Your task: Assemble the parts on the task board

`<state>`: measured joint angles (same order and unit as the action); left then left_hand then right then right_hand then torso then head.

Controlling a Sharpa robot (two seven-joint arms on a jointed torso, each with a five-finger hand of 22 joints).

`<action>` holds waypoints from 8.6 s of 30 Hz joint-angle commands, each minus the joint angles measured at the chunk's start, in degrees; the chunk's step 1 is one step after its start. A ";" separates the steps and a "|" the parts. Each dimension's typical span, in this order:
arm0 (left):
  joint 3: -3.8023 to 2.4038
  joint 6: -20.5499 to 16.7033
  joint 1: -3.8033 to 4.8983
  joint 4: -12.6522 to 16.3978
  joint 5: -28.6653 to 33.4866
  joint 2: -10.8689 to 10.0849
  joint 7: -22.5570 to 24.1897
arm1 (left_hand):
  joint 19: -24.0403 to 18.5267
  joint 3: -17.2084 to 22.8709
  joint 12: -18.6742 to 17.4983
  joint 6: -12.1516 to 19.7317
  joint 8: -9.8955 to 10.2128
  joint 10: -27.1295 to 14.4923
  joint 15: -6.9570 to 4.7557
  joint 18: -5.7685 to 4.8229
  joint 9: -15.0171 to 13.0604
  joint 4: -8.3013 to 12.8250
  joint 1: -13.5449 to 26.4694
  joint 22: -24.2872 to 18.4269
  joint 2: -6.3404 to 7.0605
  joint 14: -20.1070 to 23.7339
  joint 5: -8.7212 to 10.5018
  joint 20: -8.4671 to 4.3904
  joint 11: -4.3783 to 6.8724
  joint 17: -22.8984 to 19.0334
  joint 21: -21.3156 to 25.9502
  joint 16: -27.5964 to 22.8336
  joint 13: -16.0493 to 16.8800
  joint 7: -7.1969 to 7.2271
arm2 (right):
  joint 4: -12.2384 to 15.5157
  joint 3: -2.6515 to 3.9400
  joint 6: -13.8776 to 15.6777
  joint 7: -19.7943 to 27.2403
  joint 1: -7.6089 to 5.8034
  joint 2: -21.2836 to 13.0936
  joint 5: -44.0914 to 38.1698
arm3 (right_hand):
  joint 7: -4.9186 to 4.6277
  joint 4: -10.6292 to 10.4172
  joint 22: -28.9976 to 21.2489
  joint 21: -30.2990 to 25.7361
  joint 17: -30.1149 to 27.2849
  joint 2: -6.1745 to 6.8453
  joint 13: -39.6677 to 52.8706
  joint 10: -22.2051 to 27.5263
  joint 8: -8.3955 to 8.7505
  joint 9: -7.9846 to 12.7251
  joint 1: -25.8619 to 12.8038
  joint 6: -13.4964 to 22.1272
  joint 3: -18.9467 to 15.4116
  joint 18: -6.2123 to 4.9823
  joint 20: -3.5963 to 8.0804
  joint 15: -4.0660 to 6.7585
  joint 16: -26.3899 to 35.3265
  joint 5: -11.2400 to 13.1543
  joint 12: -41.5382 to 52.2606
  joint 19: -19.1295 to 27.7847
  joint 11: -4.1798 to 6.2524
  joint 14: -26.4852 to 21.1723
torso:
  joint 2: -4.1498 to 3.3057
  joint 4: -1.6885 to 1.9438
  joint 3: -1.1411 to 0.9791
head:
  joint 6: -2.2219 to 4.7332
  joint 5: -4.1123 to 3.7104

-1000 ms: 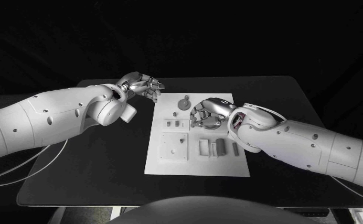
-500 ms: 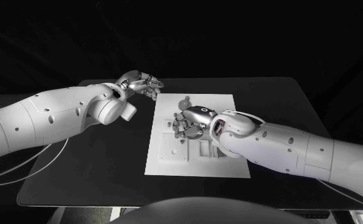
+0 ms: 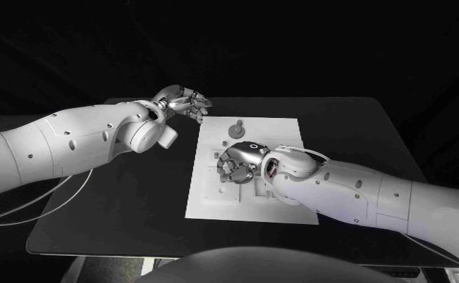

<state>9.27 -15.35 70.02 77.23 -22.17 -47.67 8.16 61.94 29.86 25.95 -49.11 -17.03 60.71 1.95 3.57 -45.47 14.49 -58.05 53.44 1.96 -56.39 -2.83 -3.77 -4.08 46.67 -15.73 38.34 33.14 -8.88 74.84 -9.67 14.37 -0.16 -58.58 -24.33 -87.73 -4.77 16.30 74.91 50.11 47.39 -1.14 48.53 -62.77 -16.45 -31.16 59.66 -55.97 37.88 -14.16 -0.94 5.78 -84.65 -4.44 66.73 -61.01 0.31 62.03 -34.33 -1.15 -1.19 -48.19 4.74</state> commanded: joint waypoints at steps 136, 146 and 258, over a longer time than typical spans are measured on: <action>-0.05 1.29 0.09 0.00 0.25 0.20 -0.11 | 0.35 -0.46 -0.58 -0.37 -0.12 -0.19 0.20 0.61 0.89 -0.01 0.01 -0.09 -0.20 0.51 -0.26 0.26 -0.10 -0.42 0.80 0.34 0.08 -0.05 | -3.97 -0.70 -1.28 -1.75 3.63 2.82 -3.10 | -1.77 0.47 1.03 0.96 0.24 4.62 0.67 0.49 1.00 -0.98 1.45 0.61 -1.15 -0.84 0.28 0.01 -0.07 -0.53 -0.53 0.47 -0.43 -0.70 | 0.03 -0.08 -0.01 | -0.67 0.51; -0.05 1.54 0.09 0.00 0.19 0.12 -0.45 | 0.33 -0.50 -0.62 -0.32 -0.12 -0.23 0.22 0.61 0.96 -0.03 0.04 -0.09 -0.13 0.55 -0.26 0.27 -0.12 -0.45 0.85 0.34 0.08 -0.07 | -4.07 -0.70 1.65 -1.73 3.63 2.68 -1.54 | -4.84 0.43 0.83 0.57 0.49 7.49 1.28 2.78 5.68 0.90 0.86 9.20 -7.42 -0.84 -0.28 -2.72 -0.02 -1.52 -0.42 1.67 -3.38 -2.06 | 0.03 -0.06 0.00 | -0.72 0.44; 0.07 2.15 0.05 -1.87 -0.03 0.25 -0.77 | 0.37 -1.15 -0.88 -0.07 -0.61 -0.30 0.30 0.63 1.83 -1.58 1.16 0.02 0.49 0.84 -0.19 0.35 -0.18 -0.81 1.33 0.60 0.21 -0.14 | 11.06 -0.39 -22.44 -28.39 -6.17 -20.03 18.59 | -2.71 -10.30 0.02 -1.70 -0.70 7.95 -0.85 1.06 2.15 -0.51 -19.38 3.98 -12.66 -0.84 0.20 -0.89 -0.51 -7.76 0.31 1.92 -1.32 -0.97 | 0.10 -0.09 -0.02 | 0.45 -2.68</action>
<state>9.39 -14.16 70.02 75.18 -22.22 -47.46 7.14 62.15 28.74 25.29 -49.11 -17.26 60.71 2.35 3.09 -43.69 13.36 -57.43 53.43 2.58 -55.99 -2.83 -3.57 -4.08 45.94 -14.61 38.57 33.25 -8.88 85.96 -10.07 -5.47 -27.68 -64.85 -44.48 -67.91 -7.46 6.34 74.84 48.59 46.63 6.77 47.72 -61.35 -14.58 -31.73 40.86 -52.15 25.21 -14.50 -1.24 4.74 -84.93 -12.43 67.20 -59.09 -0.92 60.95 -34.22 -1.24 -1.19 -47.61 1.98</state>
